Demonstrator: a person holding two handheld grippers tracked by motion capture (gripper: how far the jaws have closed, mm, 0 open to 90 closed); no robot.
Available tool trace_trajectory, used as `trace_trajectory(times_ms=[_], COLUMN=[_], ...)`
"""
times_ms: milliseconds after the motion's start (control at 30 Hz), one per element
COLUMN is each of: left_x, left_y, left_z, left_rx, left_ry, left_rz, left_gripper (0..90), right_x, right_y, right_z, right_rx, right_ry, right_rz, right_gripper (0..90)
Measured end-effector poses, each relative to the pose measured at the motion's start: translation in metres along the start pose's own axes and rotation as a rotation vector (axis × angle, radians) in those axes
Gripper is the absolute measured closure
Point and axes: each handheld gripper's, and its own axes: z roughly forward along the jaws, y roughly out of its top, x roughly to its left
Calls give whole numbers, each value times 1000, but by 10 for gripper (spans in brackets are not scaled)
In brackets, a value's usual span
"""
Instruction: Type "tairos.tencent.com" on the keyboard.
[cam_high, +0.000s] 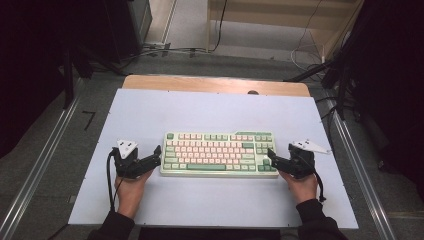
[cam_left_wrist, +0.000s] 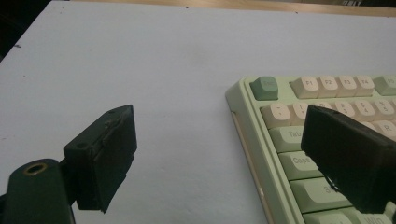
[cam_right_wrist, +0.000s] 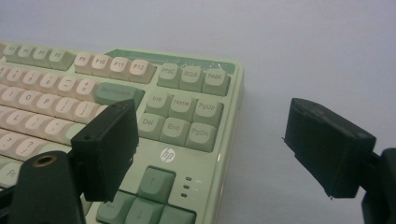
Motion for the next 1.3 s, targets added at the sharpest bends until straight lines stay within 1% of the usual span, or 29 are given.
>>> trace_trajectory(times_ms=[300,467,700,833,867,1000,1067,1100,1300], left_x=[-3,-4,-8,-11,-13,-15,-16,-17,-23], left_y=[1,1,2,2,3,3,3,3,4], left_z=[1,1,1,3,3,4,5,6,8], left_rx=[4,2,-2,3,6,4,8,13,10], left_ry=[-15,-19,-36,-44,-46,-54,-59,-56,-69], left_rz=[7,3,5,10,16,17,17,23,33], left_gripper=[119,124,140,140,140,140,140,141,150], right_x=[8,9,12,14,14,16,17,18,23], right_y=[3,4,5,6,7,8,9,10,12], right_z=[4,5,6,7,8,8,8,8,9], right_rx=[1,1,0,-1,-1,-3,-11,-11,-16], right_ry=[13,17,24,25,27,32,34,34,41], right_rz=[-17,-24,-29,-33,-35,-30,-36,-35,-51], right_gripper=[155,155,156,156,155,154,153,154,155])
